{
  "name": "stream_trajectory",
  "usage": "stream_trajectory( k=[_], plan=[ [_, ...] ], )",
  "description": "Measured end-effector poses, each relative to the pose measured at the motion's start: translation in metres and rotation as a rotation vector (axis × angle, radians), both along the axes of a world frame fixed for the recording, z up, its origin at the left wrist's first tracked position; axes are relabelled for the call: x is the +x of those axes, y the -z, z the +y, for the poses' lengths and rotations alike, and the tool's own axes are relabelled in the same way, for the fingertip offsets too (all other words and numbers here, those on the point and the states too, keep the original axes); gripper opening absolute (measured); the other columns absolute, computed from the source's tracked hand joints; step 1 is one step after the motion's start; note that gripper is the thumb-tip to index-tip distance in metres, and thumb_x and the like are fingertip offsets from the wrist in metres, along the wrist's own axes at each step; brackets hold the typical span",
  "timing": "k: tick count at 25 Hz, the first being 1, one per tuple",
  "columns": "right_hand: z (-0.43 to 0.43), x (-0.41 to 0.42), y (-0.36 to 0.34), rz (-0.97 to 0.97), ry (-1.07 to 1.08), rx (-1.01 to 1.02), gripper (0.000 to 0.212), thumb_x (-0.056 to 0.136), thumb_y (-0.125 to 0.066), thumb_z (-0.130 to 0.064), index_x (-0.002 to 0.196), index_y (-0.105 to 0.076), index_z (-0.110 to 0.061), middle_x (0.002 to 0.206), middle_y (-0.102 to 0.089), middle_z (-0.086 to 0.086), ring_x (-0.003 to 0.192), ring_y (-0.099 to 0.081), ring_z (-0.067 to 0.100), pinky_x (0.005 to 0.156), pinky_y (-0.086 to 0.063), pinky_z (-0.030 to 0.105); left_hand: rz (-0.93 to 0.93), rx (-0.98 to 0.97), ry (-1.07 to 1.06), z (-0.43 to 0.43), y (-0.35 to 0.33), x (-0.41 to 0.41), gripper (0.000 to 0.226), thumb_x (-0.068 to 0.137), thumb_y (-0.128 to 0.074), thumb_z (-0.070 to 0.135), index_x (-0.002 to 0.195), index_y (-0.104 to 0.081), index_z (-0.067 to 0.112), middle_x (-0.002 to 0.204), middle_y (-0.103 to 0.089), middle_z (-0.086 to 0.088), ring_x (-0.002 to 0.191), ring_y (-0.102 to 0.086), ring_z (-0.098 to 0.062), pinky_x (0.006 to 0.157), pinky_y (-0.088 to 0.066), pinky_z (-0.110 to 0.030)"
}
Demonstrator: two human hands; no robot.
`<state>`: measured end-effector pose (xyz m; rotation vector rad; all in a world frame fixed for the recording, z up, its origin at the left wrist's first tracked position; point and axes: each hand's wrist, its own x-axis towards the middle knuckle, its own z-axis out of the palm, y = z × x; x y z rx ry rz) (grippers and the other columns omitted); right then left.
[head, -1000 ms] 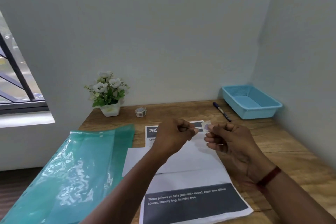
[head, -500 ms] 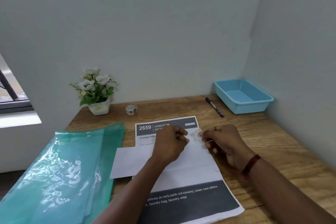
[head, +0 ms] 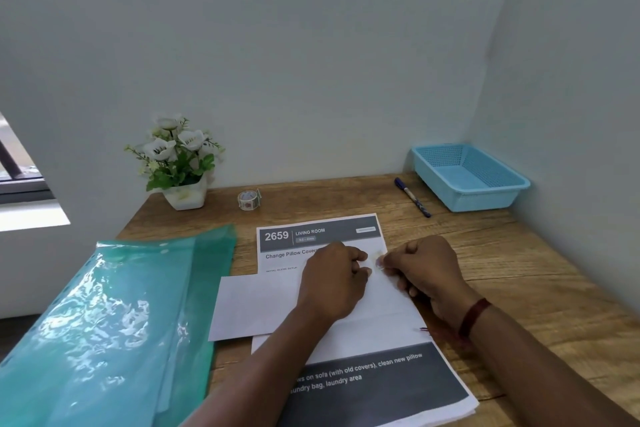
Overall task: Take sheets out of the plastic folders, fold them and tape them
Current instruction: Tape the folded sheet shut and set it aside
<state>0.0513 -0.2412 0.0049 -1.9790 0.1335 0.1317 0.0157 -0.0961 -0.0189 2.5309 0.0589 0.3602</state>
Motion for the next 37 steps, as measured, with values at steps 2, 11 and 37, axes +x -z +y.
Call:
stream_trajectory(
  k=[2, 11, 37],
  plan=[
    [0.001, 0.000, 0.001, -0.023, 0.004, -0.035, 0.016, 0.074, -0.082, -0.013, 0.064, -0.073, -0.005, 0.055, -0.068, 0.007, 0.035, -0.054, 0.011, 0.039, -0.041, 0.021, -0.006, 0.058, 0.036, -0.001, 0.001, -0.001, 0.032, 0.094, -0.057, 0.034, 0.124, -0.065, 0.027, 0.106, -0.066, 0.006, 0.104, -0.060, -0.014, 0.089, -0.044, -0.028],
    [0.003, -0.002, 0.005, -0.116, 0.007, -0.116, 0.015, 0.075, -0.079, -0.011, 0.062, -0.073, -0.009, 0.055, -0.069, 0.005, 0.036, -0.059, 0.011, 0.042, -0.049, 0.022, -0.054, 0.140, 0.100, -0.007, 0.002, -0.004, 0.035, 0.099, -0.047, 0.036, 0.130, -0.060, 0.029, 0.111, -0.058, -0.003, 0.103, -0.058, -0.021, 0.085, -0.045, -0.030],
    [0.002, 0.009, 0.003, -0.039, 0.017, -0.169, 0.029, 0.071, -0.084, -0.016, 0.086, -0.060, -0.012, 0.073, -0.069, 0.011, 0.040, -0.058, 0.018, 0.043, -0.050, 0.028, -0.015, 0.209, 0.031, -0.018, -0.004, -0.005, 0.036, 0.100, -0.041, 0.036, 0.125, -0.066, 0.026, 0.110, -0.060, -0.012, 0.096, -0.059, -0.027, 0.080, -0.046, -0.033]
  ],
)
